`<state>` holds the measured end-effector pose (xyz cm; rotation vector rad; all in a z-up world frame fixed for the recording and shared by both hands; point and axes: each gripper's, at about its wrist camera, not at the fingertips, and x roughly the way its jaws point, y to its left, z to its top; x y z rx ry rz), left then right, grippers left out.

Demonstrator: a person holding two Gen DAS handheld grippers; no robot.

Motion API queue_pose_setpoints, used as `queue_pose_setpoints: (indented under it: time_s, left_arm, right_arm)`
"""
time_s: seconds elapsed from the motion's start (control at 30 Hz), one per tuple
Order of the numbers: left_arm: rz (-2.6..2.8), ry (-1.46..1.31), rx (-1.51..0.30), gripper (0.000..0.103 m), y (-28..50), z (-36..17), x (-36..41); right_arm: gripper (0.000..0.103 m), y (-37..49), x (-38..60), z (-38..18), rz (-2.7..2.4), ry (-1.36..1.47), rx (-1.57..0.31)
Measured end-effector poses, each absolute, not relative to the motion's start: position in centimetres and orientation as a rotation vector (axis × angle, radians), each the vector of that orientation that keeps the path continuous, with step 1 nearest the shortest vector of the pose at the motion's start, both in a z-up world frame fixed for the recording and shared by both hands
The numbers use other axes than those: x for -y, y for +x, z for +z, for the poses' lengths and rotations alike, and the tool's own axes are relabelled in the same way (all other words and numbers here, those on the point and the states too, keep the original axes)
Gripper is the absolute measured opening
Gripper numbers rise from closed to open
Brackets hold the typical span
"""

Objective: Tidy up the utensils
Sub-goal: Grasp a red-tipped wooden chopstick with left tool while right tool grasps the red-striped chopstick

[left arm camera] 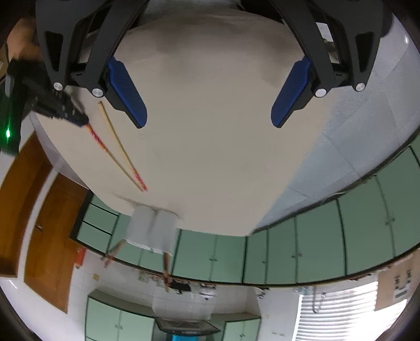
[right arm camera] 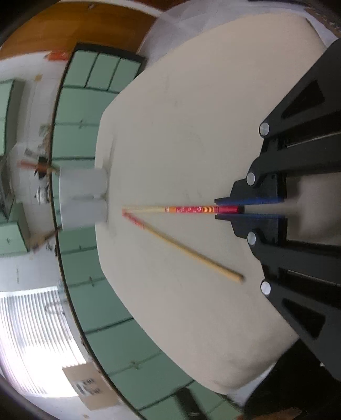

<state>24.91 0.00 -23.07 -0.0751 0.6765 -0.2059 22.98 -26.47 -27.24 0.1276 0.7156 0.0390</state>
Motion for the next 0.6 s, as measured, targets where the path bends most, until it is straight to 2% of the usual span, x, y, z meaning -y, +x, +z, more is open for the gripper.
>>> queue_pose_setpoints:
  time_s: [0.43,0.53,0.57,0.6]
  left_arm:
    - [-0.381,0.021,-0.747,0.092,26.3,-27.7,12.4]
    - [-0.337,0.062,-0.74,0.084,26.5,-28.5,13.3]
    - [-0.329,0.07,-0.729,0.073,26.4,-28.6,13.4]
    - [-0.329,0.07,-0.717,0.068,26.5,-28.6,13.4]
  right_arm:
    - [0.006,20.8,32.7,-27.8,-0.022,0.205,-0.696]
    - [0.006,20.9,33.3,-27.9,-0.013,0.222,-0.695]
    - [0.006,20.9,33.3,-28.0,-0.008,0.222,-0.695]
    - [0.006,20.9,33.3,-28.0,-0.003,0.222,-0.695]
